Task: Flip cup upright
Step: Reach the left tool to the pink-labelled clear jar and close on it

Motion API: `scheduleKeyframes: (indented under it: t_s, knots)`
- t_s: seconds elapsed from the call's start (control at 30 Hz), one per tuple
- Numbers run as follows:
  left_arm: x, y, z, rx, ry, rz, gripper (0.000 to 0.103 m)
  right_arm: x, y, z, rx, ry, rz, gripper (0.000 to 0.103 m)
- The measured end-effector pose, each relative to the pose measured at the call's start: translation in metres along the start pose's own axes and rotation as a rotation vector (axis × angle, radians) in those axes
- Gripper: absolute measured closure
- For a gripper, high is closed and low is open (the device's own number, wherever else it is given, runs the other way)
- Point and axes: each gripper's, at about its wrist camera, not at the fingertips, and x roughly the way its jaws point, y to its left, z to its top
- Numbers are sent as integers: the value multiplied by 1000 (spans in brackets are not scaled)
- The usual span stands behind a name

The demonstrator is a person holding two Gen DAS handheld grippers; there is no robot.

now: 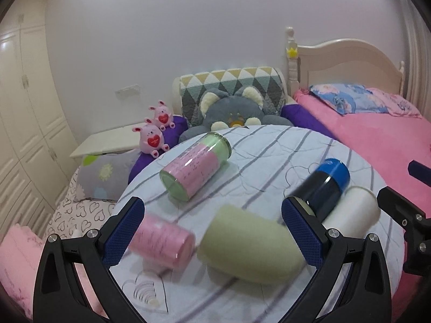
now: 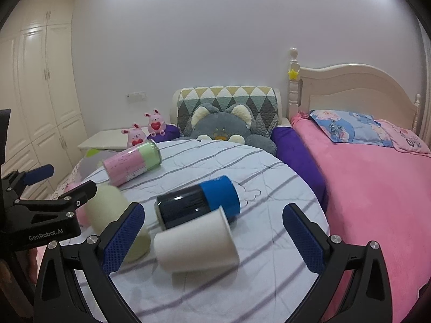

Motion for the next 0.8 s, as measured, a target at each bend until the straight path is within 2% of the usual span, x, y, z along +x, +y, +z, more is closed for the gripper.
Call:
scheduleKeyframes:
  t_s: [0.3,0.4,0.6,0.8]
  knots:
    - [50,8,38,104,86,-19,0,39,-6,28,12,42,31,0]
    - [71,12,49,131,138,-33,0,51,-4,35,10,53,39,0]
    - [103,16,58,186,201,-37,0,77,-1,42,-6,92,53,0]
    - [140,13,64,259,297,-44,0,103,3,43,-24,143,86,0]
